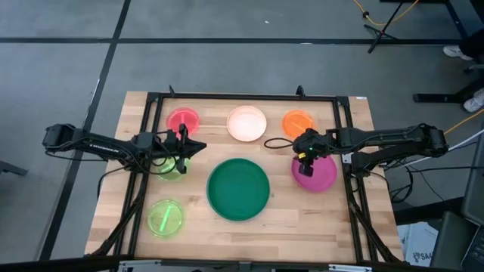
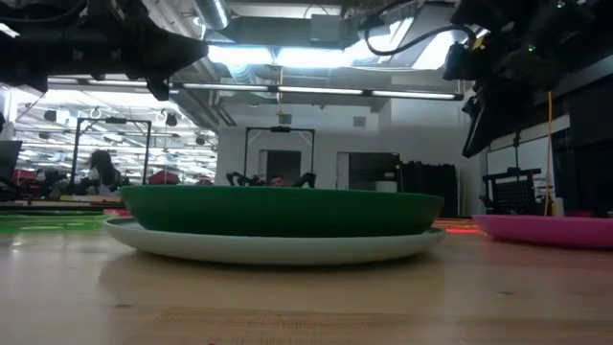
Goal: Stack plastic plates
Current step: Stack the pink plate on the stacked plates
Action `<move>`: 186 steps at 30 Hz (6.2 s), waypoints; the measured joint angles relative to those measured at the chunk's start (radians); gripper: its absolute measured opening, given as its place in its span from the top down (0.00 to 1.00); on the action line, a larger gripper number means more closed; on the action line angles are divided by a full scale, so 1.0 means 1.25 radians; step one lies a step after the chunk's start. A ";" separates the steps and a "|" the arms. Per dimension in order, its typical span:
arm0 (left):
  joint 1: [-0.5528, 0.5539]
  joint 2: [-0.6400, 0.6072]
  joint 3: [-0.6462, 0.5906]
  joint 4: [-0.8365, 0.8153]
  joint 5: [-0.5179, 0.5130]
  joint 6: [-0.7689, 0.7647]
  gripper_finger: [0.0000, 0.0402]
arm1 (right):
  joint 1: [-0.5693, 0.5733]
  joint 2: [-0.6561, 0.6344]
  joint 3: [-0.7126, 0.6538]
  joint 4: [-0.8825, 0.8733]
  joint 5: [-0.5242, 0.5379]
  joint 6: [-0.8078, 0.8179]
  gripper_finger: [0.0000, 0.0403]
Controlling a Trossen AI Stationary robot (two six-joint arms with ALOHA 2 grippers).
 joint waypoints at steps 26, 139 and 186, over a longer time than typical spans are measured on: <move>0.000 0.036 0.010 0.006 0.000 0.012 0.97 | -0.106 0.103 0.000 -0.148 0.055 -0.086 0.44; 0.000 0.036 0.010 0.006 -0.030 0.008 0.97 | -0.330 0.317 0.093 -0.276 -0.269 -0.258 1.00; 0.000 0.036 0.010 0.012 -0.030 -0.034 0.97 | -0.088 0.257 0.095 0.458 -0.327 0.051 1.00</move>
